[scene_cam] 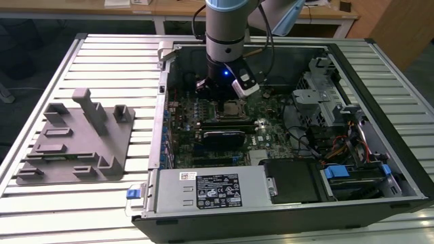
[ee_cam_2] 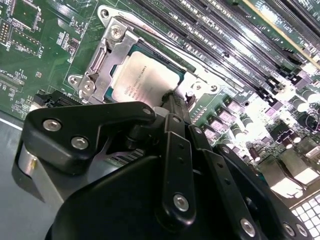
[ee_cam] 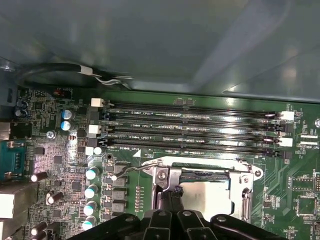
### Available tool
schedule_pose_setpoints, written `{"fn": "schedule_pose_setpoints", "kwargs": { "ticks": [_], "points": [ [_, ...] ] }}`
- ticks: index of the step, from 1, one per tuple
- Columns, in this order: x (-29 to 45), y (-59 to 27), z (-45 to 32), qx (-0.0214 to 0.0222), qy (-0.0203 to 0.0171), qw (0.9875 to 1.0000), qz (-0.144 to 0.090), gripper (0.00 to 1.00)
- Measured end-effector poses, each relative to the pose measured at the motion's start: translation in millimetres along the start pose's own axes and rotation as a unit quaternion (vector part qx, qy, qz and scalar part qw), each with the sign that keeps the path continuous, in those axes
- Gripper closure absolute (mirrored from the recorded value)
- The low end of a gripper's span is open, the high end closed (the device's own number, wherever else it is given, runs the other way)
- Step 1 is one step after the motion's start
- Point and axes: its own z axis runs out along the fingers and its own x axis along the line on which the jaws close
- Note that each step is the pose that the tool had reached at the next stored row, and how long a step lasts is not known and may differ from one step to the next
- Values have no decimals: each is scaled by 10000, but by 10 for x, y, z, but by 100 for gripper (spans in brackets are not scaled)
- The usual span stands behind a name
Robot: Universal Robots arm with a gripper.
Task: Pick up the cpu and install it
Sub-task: 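Close the cpu cover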
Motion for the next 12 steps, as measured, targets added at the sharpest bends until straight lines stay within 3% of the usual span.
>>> {"fn": "schedule_pose_setpoints", "kwargs": {
  "ticks": [12],
  "points": [
    [-1, 7, 0, -32, -2, 10000, 0, 89]
  ]
}}
